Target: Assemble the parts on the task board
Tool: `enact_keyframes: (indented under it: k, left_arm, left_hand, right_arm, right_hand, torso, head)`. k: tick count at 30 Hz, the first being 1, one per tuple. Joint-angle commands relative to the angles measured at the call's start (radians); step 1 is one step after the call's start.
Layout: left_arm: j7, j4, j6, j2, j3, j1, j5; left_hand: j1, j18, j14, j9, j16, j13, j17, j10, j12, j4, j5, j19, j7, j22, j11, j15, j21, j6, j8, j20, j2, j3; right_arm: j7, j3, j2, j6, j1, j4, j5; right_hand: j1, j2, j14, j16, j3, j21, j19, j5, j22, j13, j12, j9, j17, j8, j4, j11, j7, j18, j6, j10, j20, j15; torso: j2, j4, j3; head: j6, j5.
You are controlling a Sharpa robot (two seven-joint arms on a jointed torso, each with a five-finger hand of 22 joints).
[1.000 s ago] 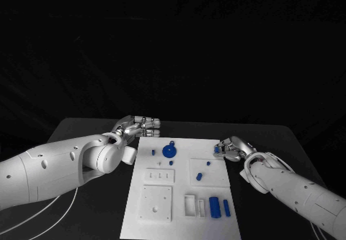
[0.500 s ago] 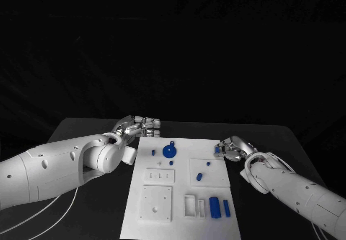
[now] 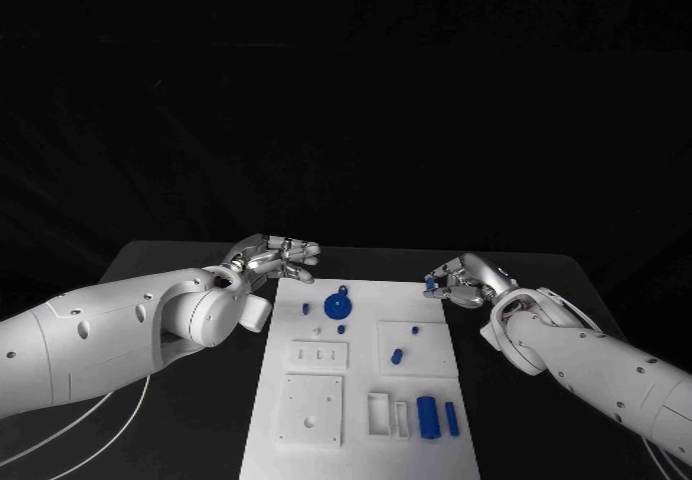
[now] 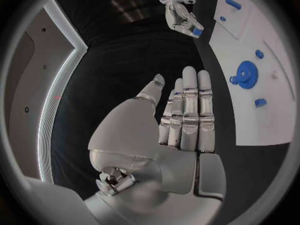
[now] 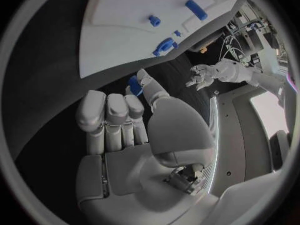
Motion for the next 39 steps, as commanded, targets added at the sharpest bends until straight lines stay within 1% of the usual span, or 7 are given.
enact_keyframes:
  k: [1, 5, 13, 21, 27, 31, 39]
  left_arm:
    - [-0.085, 0.001, 0.032, 0.008, 0.001, 0.006, -0.064]
    - [-0.172, -0.010, 0.036, 0.033, 0.001, 0.012, -0.116]
    - [-0.339, -0.024, 0.062, 0.083, 0.001, 0.017, -0.182]
    - [-0.408, -0.033, 0.083, 0.125, 0.001, 0.019, -0.212]
    - [-0.440, -0.039, 0.086, 0.152, 0.001, 0.020, -0.215]
    - [-0.454, -0.041, 0.088, 0.166, 0.001, 0.020, -0.217]
    - [-0.472, -0.040, 0.096, 0.181, 0.000, 0.019, -0.229]
  left_hand:
    - [-0.019, -0.022, -0.016, 0.001, 0.121, 0.002, 0.071, 0.060, -0.004, 0.017, -0.009, -0.004, -0.008, 0.050, -0.018, -0.021, 0.075, 0.032, 0.002, -0.026, -0.003, -0.009]
    - [-0.028, -0.022, -0.015, 0.002, 0.298, 0.012, 0.164, 0.149, 0.022, 0.027, -0.011, -0.002, -0.025, 0.128, -0.050, -0.051, 0.187, 0.052, 0.005, -0.053, 0.000, -0.028]
    - [-0.062, 0.004, -0.010, 0.002, 0.557, 0.024, 0.288, 0.156, 0.096, 0.061, -0.023, -0.008, -0.029, 0.287, -0.060, -0.075, 0.397, 0.040, 0.005, -0.079, -0.010, -0.079]
    - [-0.090, 0.011, -0.019, 0.002, 0.607, 0.033, 0.300, 0.155, 0.133, 0.077, -0.029, -0.034, -0.032, 0.337, -0.064, -0.078, 0.441, 0.045, 0.005, -0.081, -0.025, -0.096]
    - [-0.133, 0.012, -0.028, 0.002, 0.612, 0.031, 0.296, 0.153, 0.129, 0.134, -0.031, -0.044, -0.031, 0.351, -0.060, -0.076, 0.443, 0.034, 0.005, -0.078, -0.099, -0.049]
    - [-0.141, 0.012, -0.027, 0.002, 0.615, 0.030, 0.290, 0.153, 0.125, 0.165, -0.031, -0.045, -0.031, 0.362, -0.059, -0.076, 0.441, 0.037, 0.005, -0.079, -0.119, -0.032]
    - [-0.135, 0.013, -0.025, 0.003, 0.633, 0.041, 0.289, 0.154, 0.144, 0.151, -0.027, -0.043, -0.035, 0.375, -0.063, -0.078, 0.442, 0.051, 0.005, -0.079, -0.088, -0.035]
  right_arm:
    - [-0.085, 0.000, -0.011, 0.008, 0.002, 0.043, -0.055]
    - [-0.162, 0.000, -0.022, 0.032, 0.007, 0.109, -0.093]
    - [-0.276, -0.004, -0.011, 0.075, 0.014, 0.219, -0.161]
    - [-0.409, -0.032, 0.015, 0.066, 0.024, 0.293, -0.255]
    - [-0.478, -0.057, 0.037, 0.069, 0.035, 0.323, -0.287]
    - [-0.503, -0.065, 0.048, 0.071, 0.039, 0.332, -0.297]
    - [-0.514, -0.070, 0.064, 0.078, 0.041, 0.336, -0.302]
  right_hand:
    - [0.007, -0.001, 0.003, 0.004, 0.005, -0.002, -0.001, -0.006, 0.129, 0.001, 0.005, 0.001, 0.002, 0.004, 0.003, -0.009, -0.001, -0.006, 0.011, 0.001, -0.005, -0.003]
    - [0.011, -0.008, 0.003, 0.005, 0.019, -0.004, 0.000, -0.025, 0.129, 0.002, 0.005, 0.001, 0.004, 0.003, 0.009, -0.010, -0.001, -0.004, 0.013, 0.002, -0.004, -0.003]
    - [0.016, -0.048, 0.003, 0.001, 0.095, -0.012, 0.001, -0.062, 0.128, 0.001, 0.001, 0.001, 0.003, 0.003, 0.052, -0.010, -0.003, -0.004, 0.020, 0.002, -0.004, -0.004]
    - [0.013, -0.071, 0.005, 0.001, 0.148, -0.012, 0.003, -0.058, 0.128, -0.002, -0.003, 0.001, 0.004, 0.004, 0.064, -0.012, -0.003, -0.004, 0.024, 0.004, -0.005, -0.003]
    - [0.017, -0.085, 0.006, -0.001, 0.168, -0.016, 0.004, -0.067, 0.127, -0.004, -0.004, 0.001, 0.002, 0.004, 0.084, -0.011, -0.003, -0.004, 0.024, 0.005, -0.004, -0.003]
    - [0.018, -0.086, 0.005, -0.001, 0.169, -0.016, 0.004, -0.069, 0.127, -0.004, -0.004, 0.001, 0.001, 0.004, 0.085, -0.012, -0.003, -0.004, 0.024, 0.005, -0.004, -0.003]
    - [0.020, -0.091, 0.006, -0.002, 0.174, -0.017, 0.005, -0.069, 0.127, -0.005, -0.003, 0.001, 0.000, 0.004, 0.092, -0.012, -0.003, -0.004, 0.025, 0.006, -0.004, -0.003]
  torso:
    - [-0.018, -0.0064, -0.0025]
    - [-0.030, -0.0052, -0.0051]
    - [-0.046, -0.0073, -0.0130]
    - [-0.051, -0.0055, -0.0163]
    - [-0.050, -0.0059, -0.0164]
    - [-0.050, -0.0072, -0.0149]
    - [-0.050, -0.0064, -0.0140]
  head:
    - [-0.003, 0.002]
    - [-0.006, 0.003]
    - [-0.007, 0.011]
    - [-0.010, 0.014]
    - [-0.008, 0.016]
    - [-0.009, 0.018]
    - [-0.008, 0.017]
